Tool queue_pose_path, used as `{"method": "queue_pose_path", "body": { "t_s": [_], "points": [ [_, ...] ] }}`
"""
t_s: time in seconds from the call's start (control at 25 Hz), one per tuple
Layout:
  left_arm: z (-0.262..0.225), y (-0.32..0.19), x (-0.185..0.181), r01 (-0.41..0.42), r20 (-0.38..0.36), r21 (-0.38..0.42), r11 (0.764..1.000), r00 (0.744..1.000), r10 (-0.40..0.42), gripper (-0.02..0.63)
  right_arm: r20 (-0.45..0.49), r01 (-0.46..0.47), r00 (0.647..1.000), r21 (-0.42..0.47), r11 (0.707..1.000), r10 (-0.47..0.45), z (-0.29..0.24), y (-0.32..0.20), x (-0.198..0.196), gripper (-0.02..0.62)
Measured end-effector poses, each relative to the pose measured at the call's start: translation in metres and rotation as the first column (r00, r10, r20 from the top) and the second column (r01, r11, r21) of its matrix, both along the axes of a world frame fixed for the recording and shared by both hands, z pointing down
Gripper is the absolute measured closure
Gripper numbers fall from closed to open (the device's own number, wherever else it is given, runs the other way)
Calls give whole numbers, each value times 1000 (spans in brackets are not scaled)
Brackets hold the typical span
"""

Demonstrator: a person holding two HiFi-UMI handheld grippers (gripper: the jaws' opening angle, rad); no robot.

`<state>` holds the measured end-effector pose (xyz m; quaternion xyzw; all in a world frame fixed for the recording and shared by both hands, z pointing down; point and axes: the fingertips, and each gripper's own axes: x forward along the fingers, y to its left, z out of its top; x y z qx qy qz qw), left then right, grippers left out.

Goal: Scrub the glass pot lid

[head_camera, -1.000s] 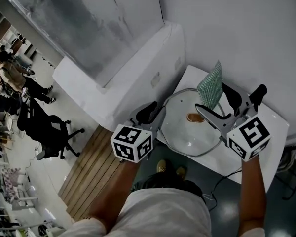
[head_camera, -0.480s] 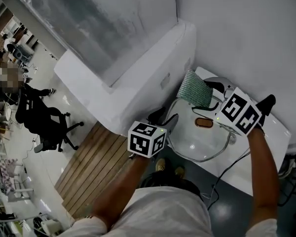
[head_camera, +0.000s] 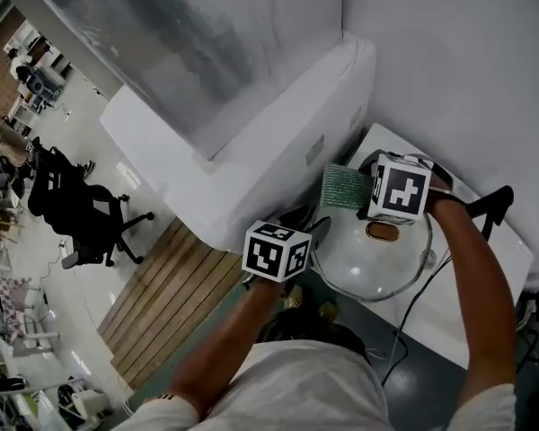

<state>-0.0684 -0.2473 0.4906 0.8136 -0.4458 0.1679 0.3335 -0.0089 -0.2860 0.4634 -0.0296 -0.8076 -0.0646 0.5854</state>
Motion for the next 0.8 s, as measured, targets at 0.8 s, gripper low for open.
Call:
{"method": "queue_pose_path", "body": {
  "t_s": [0.8],
  "points": [
    [32, 2, 2, -41, -1, -96, 995, 999, 41, 408, -231, 69, 969, -85, 994, -87, 54, -2, -6, 247]
  ]
}}
